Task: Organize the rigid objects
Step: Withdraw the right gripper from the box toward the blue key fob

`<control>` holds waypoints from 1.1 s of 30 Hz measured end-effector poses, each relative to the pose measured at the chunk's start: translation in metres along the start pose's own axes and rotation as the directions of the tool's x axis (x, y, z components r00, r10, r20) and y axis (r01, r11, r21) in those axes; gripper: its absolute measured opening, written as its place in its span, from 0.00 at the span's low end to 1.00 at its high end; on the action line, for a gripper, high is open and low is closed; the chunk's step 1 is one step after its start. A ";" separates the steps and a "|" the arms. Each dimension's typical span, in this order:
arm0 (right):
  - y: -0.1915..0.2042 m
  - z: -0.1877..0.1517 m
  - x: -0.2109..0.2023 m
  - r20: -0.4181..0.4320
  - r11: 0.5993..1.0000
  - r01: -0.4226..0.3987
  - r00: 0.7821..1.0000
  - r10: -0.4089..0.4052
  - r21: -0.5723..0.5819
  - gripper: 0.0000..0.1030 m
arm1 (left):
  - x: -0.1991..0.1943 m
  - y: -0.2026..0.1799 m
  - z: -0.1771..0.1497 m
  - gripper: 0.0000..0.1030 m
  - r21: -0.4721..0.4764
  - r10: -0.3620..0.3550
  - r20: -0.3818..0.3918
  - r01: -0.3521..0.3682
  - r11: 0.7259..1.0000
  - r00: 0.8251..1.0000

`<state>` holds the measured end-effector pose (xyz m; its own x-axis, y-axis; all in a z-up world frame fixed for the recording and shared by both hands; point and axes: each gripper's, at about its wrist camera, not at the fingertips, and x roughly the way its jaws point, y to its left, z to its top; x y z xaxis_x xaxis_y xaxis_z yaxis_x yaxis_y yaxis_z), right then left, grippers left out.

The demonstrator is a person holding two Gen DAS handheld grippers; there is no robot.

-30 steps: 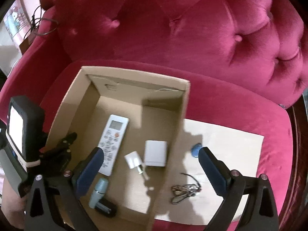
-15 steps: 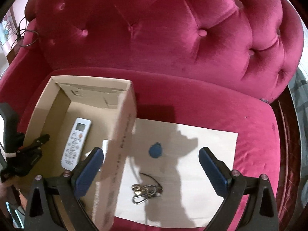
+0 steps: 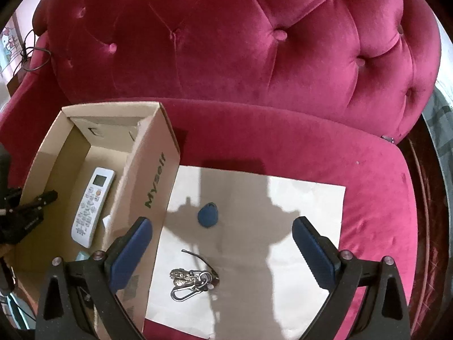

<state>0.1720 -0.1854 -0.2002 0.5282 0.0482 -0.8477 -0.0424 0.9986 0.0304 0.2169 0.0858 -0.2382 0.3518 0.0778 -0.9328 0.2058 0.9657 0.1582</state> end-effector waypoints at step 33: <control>-0.005 -0.032 0.082 0.061 0.995 -0.078 0.995 0.082 -0.068 0.81 | -0.001 -0.002 0.000 0.14 -0.002 0.012 0.000 -0.012 1.000 1.000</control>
<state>0.1882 -0.1868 -0.2864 0.5734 0.1312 -0.8087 -0.1410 0.9882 0.0604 0.2157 0.0840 -0.2377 0.3543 0.0893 -0.9309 0.1996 0.9653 0.1685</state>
